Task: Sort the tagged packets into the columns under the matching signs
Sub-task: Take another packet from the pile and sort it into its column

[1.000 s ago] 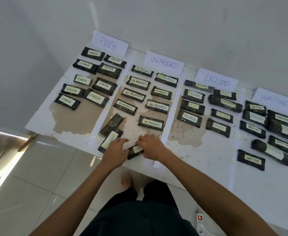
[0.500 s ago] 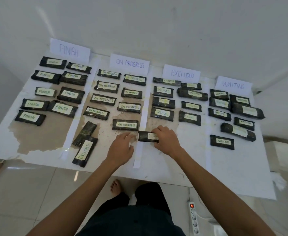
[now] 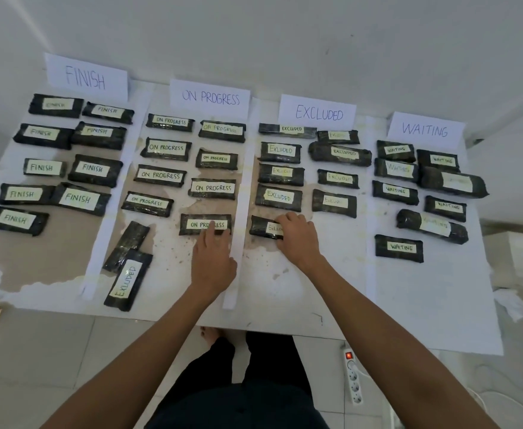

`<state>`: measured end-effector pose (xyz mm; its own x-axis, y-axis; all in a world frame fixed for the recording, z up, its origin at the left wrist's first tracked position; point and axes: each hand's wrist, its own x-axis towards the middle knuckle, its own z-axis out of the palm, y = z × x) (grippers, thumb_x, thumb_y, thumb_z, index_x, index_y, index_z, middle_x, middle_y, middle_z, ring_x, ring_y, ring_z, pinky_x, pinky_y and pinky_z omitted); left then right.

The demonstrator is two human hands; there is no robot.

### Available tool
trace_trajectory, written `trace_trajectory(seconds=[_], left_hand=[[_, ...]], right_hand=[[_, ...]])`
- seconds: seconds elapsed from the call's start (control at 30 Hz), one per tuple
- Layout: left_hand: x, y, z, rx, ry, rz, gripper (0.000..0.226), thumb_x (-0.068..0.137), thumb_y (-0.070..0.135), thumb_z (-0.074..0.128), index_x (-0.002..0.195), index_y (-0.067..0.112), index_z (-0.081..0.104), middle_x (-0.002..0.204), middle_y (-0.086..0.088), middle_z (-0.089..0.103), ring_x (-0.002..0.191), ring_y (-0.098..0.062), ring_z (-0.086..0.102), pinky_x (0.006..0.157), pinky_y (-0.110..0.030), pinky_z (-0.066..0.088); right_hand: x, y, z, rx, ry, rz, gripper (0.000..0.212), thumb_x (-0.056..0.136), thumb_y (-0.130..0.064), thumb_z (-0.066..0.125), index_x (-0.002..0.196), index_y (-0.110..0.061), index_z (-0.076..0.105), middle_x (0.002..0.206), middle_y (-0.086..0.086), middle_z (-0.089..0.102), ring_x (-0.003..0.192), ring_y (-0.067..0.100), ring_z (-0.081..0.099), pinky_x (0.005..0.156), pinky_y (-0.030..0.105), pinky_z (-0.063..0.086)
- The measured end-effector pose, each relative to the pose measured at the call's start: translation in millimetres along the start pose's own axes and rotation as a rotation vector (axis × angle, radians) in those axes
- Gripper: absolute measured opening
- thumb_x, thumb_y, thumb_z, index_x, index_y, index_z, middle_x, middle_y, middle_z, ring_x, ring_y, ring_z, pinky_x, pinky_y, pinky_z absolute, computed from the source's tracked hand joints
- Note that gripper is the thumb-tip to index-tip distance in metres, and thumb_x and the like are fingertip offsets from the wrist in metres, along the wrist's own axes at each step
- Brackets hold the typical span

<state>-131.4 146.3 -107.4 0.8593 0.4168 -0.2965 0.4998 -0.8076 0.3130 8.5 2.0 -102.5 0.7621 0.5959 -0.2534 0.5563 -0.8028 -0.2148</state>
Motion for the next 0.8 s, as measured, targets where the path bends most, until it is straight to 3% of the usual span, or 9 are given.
trace_trajectory(seconds=[0.3,0.47,0.8], left_hand=[[2,-10,-12,0.037,0.025,0.021,0.055,0.084,0.021,0.059,0.135,0.012,0.042,0.147,-0.018,0.032,0.131,-0.039,0.034,0.104,-0.049,0.035],[-19,-39,-23,-0.025,0.096,0.024,0.055,0.075,0.018,0.067,0.127,0.013,0.05,0.138,-0.018,0.043,0.121,-0.039,0.046,0.094,-0.05,0.043],[-60,-110,-31,-0.078,0.106,-0.25,0.058,0.074,0.017,0.066,0.129,0.01,0.05,0.136,-0.018,0.044,0.12,-0.039,0.045,0.094,-0.049,0.044]], right_hand=[[2,-1,-4,-0.013,-0.025,-0.071,0.045,0.082,-0.023,0.065,0.124,-0.015,0.051,0.122,0.008,0.051,0.112,0.027,0.047,0.089,0.038,0.039],[-3,-40,-12,0.006,-0.022,-0.243,0.042,0.085,-0.017,0.058,0.125,-0.014,0.05,0.121,0.006,0.048,0.109,0.025,0.046,0.091,0.036,0.039],[-3,-161,6,0.049,-0.164,-0.541,0.048,0.083,-0.012,0.06,0.129,-0.013,0.05,0.126,0.012,0.048,0.11,0.031,0.049,0.087,0.042,0.043]])
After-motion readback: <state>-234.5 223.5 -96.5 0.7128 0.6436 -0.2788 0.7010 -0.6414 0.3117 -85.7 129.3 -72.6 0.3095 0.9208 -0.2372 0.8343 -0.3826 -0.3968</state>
